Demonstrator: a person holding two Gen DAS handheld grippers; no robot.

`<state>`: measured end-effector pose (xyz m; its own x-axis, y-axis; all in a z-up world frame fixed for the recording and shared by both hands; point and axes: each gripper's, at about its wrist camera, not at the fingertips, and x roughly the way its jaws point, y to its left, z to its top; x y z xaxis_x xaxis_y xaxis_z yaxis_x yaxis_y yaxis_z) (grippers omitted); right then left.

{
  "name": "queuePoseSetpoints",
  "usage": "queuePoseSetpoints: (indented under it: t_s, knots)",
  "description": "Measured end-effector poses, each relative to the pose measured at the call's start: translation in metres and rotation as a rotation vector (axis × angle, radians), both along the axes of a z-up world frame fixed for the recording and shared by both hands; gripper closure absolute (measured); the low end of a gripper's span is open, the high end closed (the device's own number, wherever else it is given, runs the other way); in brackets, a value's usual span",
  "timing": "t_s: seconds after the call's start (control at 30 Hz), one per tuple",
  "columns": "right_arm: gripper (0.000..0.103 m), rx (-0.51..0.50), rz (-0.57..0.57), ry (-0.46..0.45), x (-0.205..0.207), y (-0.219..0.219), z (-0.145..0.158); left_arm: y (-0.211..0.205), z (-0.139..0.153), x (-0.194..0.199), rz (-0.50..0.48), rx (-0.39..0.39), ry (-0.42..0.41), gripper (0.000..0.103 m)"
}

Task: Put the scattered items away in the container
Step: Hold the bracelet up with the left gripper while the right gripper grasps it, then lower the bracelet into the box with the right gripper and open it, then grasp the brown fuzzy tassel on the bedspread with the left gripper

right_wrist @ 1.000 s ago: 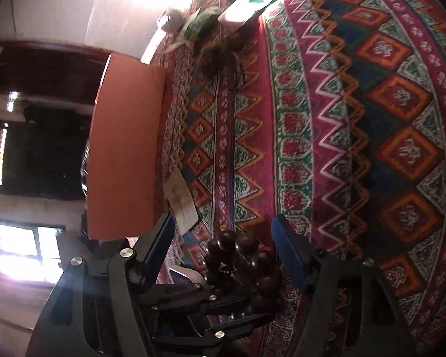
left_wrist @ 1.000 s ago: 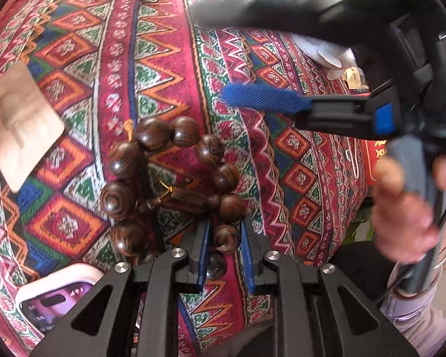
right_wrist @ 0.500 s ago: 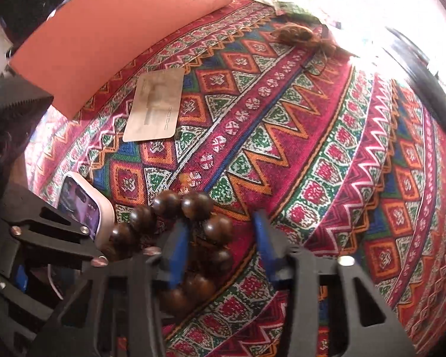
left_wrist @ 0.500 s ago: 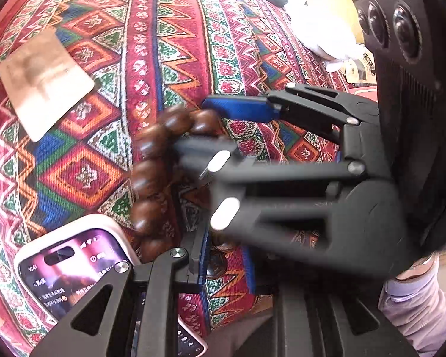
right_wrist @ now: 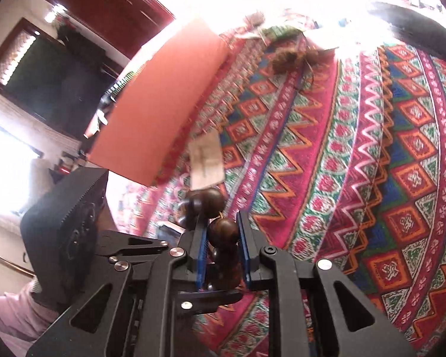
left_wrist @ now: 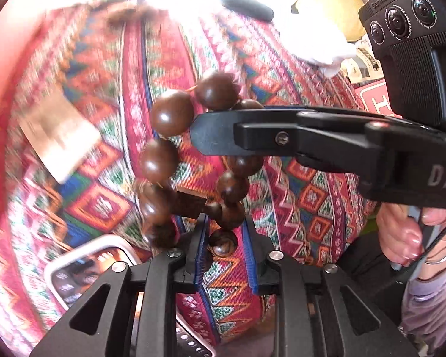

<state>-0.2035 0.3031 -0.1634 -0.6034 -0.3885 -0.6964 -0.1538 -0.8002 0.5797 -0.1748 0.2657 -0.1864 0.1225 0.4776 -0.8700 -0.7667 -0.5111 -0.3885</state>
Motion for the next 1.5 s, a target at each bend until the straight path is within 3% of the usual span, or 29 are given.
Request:
queuePoseSetpoints:
  t_s: [0.1, 0.27, 0.37, 0.47, 0.5, 0.6, 0.63, 0.7, 0.83, 0.87, 0.93, 0.97, 1.0, 1.07, 1.2, 1.27, 1.37, 1.5]
  knots:
    - [0.086, -0.016, -0.022, 0.078, -0.002, 0.002, 0.021, -0.002, 0.017, -0.010, 0.039, 0.064, 0.009, 0.081]
    - [0.086, 0.005, -0.006, 0.210, -0.023, -0.020, 0.065, -0.020, 0.058, -0.033, 0.136, 0.156, 0.100, 0.081]
    - [0.086, 0.071, 0.022, 0.285, -0.047, -0.042, 0.100, -0.063, 0.103, -0.059, 0.230, 0.219, 0.184, 0.081]
    - [0.086, 0.113, 0.035, 0.363, -0.059, -0.046, 0.152, -0.114, 0.154, -0.086, 0.342, 0.314, 0.301, 0.080]
    - [0.086, 0.127, 0.048, 0.390, -0.042, -0.038, 0.181, -0.130, 0.169, -0.096, 0.382, 0.348, 0.333, 0.080]
    - [0.086, 0.193, 0.078, 0.433, -0.089, -0.062, 0.215, -0.175, 0.192, -0.128, 0.492, 0.442, 0.361, 0.077]
    - [0.086, 0.224, 0.079, 0.431, -0.107, -0.068, 0.221, -0.186, 0.192, -0.139, 0.519, 0.463, 0.355, 0.073]
    - [0.086, 0.323, 0.061, 0.413, -0.141, -0.083, 0.227, -0.206, 0.179, -0.160, 0.580, 0.476, 0.334, 0.055]
    - [0.085, 0.569, 0.007, 0.331, -0.206, -0.101, 0.209, -0.230, 0.144, -0.194, 0.711, 0.387, 0.282, 0.051]
    - [0.082, 0.593, 0.030, 0.281, -0.224, -0.101, 0.195, -0.234, 0.138, -0.197, 0.729, 0.378, 0.268, 0.051]
    - [0.065, 0.631, 0.025, 0.151, -0.248, -0.091, 0.167, -0.236, 0.132, -0.197, 0.736, 0.366, 0.262, 0.051]
    - [0.052, 0.636, -0.007, 0.129, -0.250, -0.084, 0.160, -0.238, 0.133, -0.196, 0.736, 0.361, 0.275, 0.051]
    - [0.045, 0.618, -0.039, 0.142, -0.244, -0.075, 0.159, -0.241, 0.135, -0.194, 0.736, 0.356, 0.289, 0.051]
    - [0.041, 0.558, -0.096, 0.181, -0.226, -0.054, 0.163, -0.242, 0.141, -0.190, 0.724, 0.361, 0.299, 0.051]
    - [0.041, 0.470, -0.166, 0.188, -0.181, -0.006, 0.172, -0.226, 0.141, -0.184, 0.691, 0.354, 0.308, 0.051]
    - [0.038, 0.454, -0.218, 0.193, -0.145, 0.018, 0.177, -0.211, 0.140, -0.178, 0.663, 0.346, 0.315, 0.051]
    - [0.027, 0.413, -0.329, 0.190, -0.085, 0.059, 0.178, -0.185, 0.146, -0.155, 0.607, 0.329, 0.332, 0.049]
    - [0.022, 0.269, -0.495, 0.201, 0.002, 0.113, 0.163, -0.135, 0.136, -0.127, 0.512, 0.282, 0.344, 0.043]
